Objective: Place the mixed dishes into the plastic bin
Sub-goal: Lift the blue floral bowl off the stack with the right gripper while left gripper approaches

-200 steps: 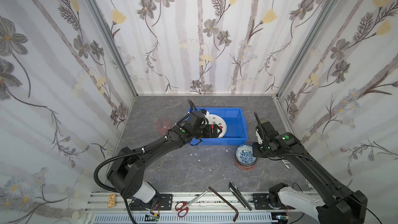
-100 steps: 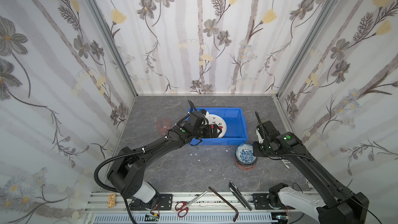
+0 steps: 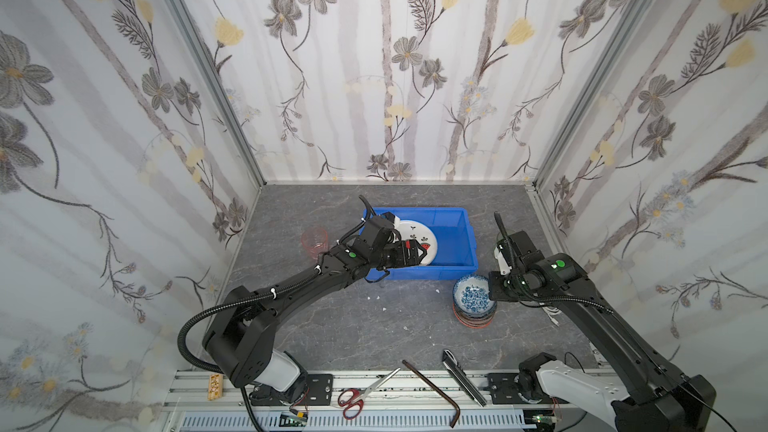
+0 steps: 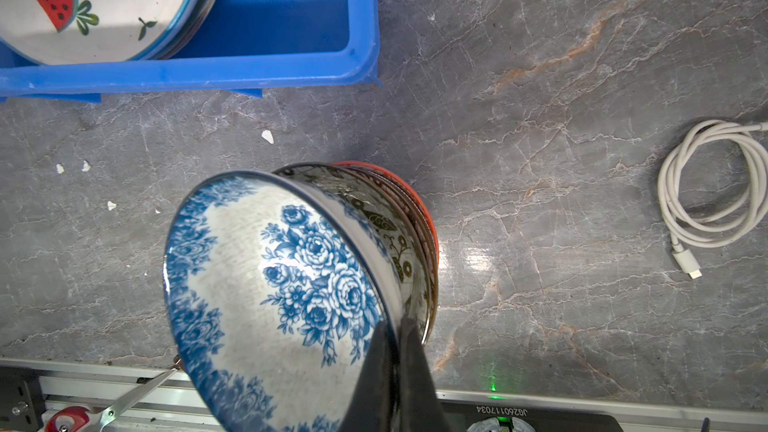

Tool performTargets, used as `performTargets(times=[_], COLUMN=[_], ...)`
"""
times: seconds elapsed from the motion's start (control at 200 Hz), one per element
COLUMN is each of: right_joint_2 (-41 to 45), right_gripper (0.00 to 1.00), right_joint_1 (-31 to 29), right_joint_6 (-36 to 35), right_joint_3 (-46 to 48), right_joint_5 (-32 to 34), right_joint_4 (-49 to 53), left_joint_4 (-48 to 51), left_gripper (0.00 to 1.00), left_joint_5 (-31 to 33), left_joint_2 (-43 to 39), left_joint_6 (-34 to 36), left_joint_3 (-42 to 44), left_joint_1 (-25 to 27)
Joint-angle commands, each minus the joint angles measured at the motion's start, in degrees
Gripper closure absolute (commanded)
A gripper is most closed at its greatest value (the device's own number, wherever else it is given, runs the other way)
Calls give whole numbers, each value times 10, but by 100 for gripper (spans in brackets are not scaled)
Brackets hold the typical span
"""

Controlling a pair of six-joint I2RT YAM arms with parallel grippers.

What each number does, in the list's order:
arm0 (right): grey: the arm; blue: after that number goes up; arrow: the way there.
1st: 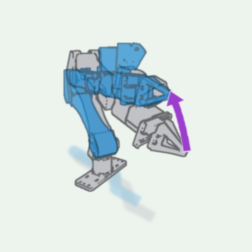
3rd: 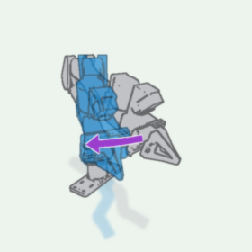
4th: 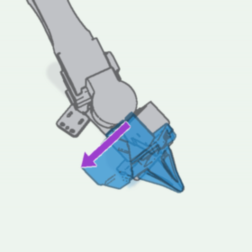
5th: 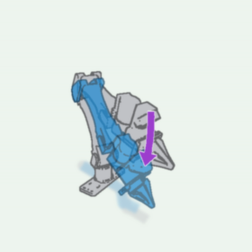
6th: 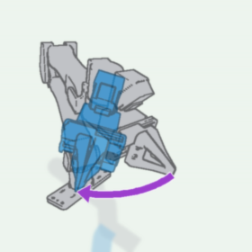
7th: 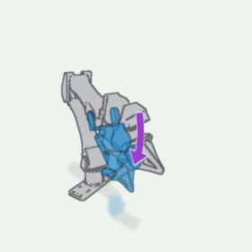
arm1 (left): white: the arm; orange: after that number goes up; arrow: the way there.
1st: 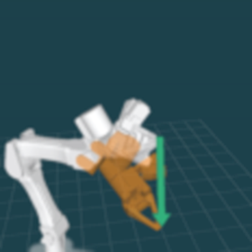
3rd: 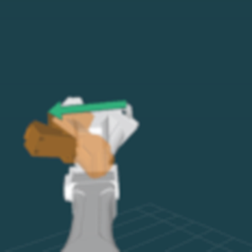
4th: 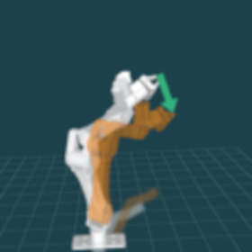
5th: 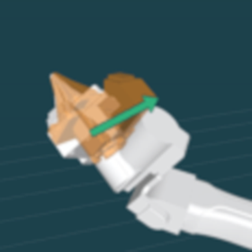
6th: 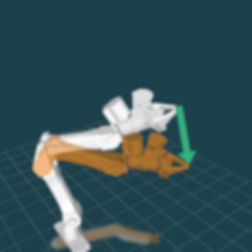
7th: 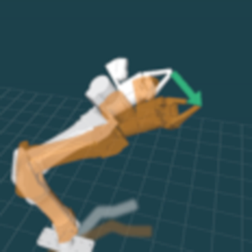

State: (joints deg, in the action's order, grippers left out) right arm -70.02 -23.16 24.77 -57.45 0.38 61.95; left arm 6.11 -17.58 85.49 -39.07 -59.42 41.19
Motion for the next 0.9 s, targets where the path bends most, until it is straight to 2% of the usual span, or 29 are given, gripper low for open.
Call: performTargets(times=[0.0,0.52,0.894], right_joint_2=[-1,-13,-52], right_gripper=[97,97,98], right_joint_1=[0,0,-1], right_joint_6=[-4,-14,-28], right_joint_3=[-13,-47,-94], right_joint_5=[-6,-30,-39], right_joint_4=[-13,-9,-20], left_joint_4=[-12,-10,-7], left_gripper=[0,2,18], left_joint_5=[3,-2,-18], left_joint_2=[-5,5,49], left_joint_6=[-5,-71,-89], left_joint_3=[0,-18,-53], left_joint_1=[2,68,103])
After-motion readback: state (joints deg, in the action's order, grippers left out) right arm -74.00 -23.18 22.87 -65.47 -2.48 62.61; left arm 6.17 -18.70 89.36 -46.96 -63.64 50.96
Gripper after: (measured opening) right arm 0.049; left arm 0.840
